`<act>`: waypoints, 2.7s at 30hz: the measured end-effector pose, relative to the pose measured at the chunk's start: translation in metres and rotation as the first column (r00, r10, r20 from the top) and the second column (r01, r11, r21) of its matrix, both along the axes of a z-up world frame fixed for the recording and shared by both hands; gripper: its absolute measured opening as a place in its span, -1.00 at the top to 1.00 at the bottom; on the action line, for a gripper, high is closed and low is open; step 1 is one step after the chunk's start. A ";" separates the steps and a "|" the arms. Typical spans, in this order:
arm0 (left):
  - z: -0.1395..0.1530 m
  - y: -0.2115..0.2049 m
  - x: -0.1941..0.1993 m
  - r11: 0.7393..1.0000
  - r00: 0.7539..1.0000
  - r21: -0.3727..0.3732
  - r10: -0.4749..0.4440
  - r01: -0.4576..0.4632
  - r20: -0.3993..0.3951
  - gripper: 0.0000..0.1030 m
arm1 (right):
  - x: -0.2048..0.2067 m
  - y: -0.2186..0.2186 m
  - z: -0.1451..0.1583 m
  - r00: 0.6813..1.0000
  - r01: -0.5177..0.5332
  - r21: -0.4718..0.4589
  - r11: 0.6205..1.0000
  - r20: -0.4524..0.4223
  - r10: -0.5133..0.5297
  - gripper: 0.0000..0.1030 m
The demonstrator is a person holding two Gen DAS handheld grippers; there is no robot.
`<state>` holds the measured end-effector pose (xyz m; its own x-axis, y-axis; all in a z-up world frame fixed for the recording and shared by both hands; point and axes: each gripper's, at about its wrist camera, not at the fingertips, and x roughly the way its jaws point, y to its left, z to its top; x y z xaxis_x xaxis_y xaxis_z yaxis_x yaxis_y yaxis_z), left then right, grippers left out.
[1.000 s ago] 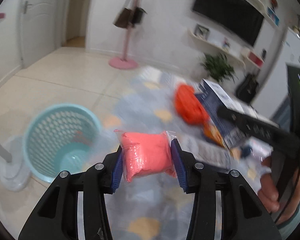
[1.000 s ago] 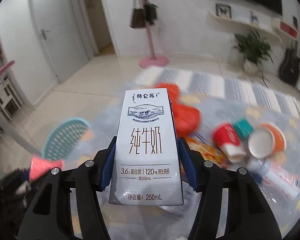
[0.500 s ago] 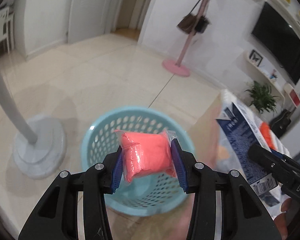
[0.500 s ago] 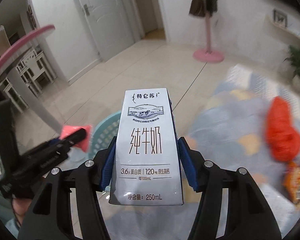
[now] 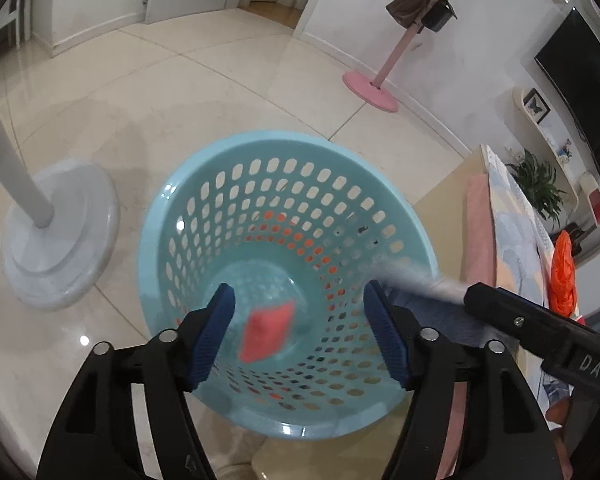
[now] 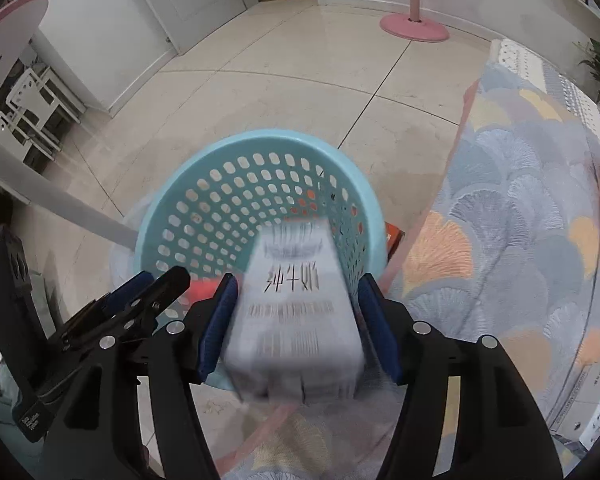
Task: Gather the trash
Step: 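Carry both items over the blue wastebasket and open both grippers, then return both grippers to the table toward the milk box and bottle, then grasp the white milk box with the left gripper while the right gripper grasps the clear bottle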
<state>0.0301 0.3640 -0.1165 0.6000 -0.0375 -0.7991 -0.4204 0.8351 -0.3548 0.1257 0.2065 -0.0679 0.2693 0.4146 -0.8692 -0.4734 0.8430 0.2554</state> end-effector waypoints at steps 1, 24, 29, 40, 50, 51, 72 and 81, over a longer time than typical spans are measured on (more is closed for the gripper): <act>0.001 0.000 -0.001 1.000 1.000 0.004 -0.001 0.001 0.002 -0.28 | -0.001 -0.004 0.001 1.000 0.003 0.008 1.000 0.003 -0.003 -0.18; 0.172 -0.218 -0.030 0.945 0.891 0.142 -0.326 0.296 0.314 -0.56 | -0.133 -0.324 0.171 0.757 0.255 0.222 0.941 0.560 -0.337 -0.08; 0.157 -0.299 -0.017 0.900 0.863 0.196 -0.431 0.390 0.262 -0.69 | -0.141 -0.401 0.154 0.712 0.376 0.232 0.897 0.548 -0.440 -0.07; 0.057 -0.421 0.011 0.785 0.850 0.383 -0.526 0.487 -0.001 -0.69 | -0.117 -0.491 0.073 0.715 0.547 0.164 0.821 0.419 -0.560 0.08; 0.040 -0.409 0.015 0.725 0.850 0.468 -0.513 0.504 -0.121 -0.43 | -0.110 -0.521 0.020 0.792 0.558 0.115 0.822 0.223 -0.569 0.08; 0.041 -0.402 0.014 0.735 0.854 0.457 -0.505 0.501 -0.124 -0.42 | -0.110 -0.520 0.017 0.808 0.545 0.112 0.831 0.197 -0.556 0.08; 0.034 -0.285 0.052 0.964 0.961 0.053 -0.251 0.259 -0.119 -0.69 | -0.116 -0.448 0.017 0.893 0.427 0.129 0.895 0.098 -0.440 -0.34; 0.018 -0.309 0.068 0.942 0.953 0.189 -0.246 0.278 -0.176 -0.65 | -0.098 -0.432 0.000 0.865 0.495 -0.059 0.867 0.129 -0.485 -0.38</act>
<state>0.0982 0.0547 -0.0988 0.4666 0.0002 -0.8845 -0.2108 0.9712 -0.1110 0.0275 -0.2251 -0.0677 0.5102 0.1289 -0.8503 -0.0130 0.9897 0.1422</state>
